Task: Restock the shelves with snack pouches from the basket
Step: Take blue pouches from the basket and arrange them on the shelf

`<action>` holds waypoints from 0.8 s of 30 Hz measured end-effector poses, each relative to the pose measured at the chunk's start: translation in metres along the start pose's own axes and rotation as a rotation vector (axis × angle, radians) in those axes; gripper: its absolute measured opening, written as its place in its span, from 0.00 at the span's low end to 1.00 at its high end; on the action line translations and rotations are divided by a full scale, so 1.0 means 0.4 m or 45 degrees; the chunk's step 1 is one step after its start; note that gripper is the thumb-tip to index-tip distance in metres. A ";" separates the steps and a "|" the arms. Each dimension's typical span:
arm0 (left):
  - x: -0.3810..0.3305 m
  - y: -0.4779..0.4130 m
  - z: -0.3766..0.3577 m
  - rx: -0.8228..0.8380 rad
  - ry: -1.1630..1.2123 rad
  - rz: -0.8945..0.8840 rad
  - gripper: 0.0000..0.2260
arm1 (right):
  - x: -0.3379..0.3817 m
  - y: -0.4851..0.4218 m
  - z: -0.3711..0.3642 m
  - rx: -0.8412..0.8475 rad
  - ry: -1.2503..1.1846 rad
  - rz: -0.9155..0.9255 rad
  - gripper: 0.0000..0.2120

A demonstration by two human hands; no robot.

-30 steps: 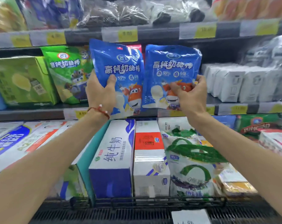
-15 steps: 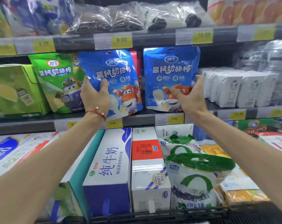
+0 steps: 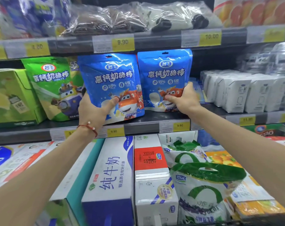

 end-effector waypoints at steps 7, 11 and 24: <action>0.029 0.003 -0.007 -0.007 0.012 0.018 0.23 | -0.001 -0.071 -0.038 -0.056 0.138 0.011 0.32; 0.039 0.004 -0.008 -0.010 0.007 0.037 0.25 | -0.001 -0.100 -0.054 -0.074 0.192 -0.006 0.33; 0.020 0.017 -0.009 0.028 -0.015 0.099 0.27 | 0.005 -0.102 -0.066 -0.051 0.208 -0.076 0.32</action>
Point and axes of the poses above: each hand's wrist, its own y-axis away from the middle knuckle, its own z-axis out of the back of the hand, x = y × z, the point moved 7 cm from there along -y, towards the middle knuckle, and after that the axes turned 14 degrees about -z, right-handed, at the moved point
